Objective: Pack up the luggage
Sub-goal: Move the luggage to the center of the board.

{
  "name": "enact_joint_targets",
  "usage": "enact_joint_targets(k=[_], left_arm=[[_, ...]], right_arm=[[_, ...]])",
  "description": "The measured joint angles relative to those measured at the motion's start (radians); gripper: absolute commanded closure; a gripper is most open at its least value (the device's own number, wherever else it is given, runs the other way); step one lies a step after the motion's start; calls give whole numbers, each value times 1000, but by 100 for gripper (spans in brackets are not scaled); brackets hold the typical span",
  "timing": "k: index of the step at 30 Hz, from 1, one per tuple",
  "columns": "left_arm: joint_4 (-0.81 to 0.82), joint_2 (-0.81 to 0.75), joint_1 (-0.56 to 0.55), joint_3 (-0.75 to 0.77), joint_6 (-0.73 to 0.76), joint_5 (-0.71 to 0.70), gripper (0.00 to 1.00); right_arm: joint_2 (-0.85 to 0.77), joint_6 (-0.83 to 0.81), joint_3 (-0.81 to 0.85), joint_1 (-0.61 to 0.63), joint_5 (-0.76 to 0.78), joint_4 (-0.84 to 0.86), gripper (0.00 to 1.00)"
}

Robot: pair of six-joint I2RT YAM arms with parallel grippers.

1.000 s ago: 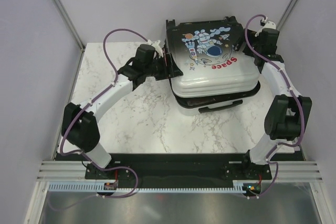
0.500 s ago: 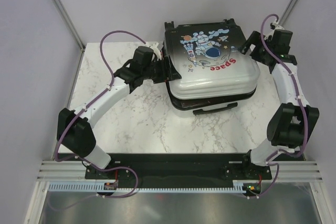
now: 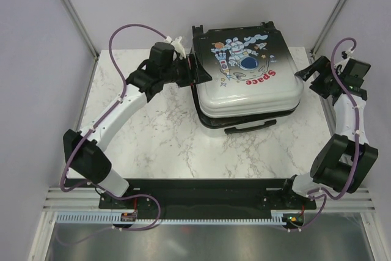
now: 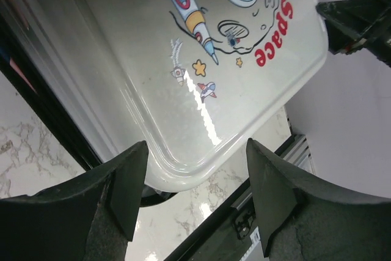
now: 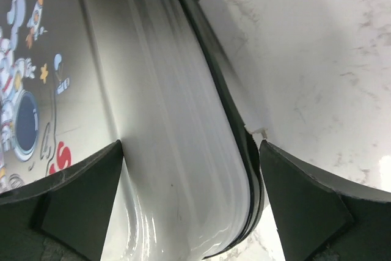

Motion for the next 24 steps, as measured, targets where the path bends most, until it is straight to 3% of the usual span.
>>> enact_joint_targets(k=[8, 16, 24], left_arm=[[-14, 2, -3, 68, 32, -39, 28], [-17, 151, -43, 251, 84, -59, 28], [-14, 228, -71, 296, 83, -51, 28]], right_arm=[[74, 58, -19, -60, -180, 89, 2], [84, 151, -30, -90, -195, 110, 4], [92, 208, -12, -111, -196, 100, 3]])
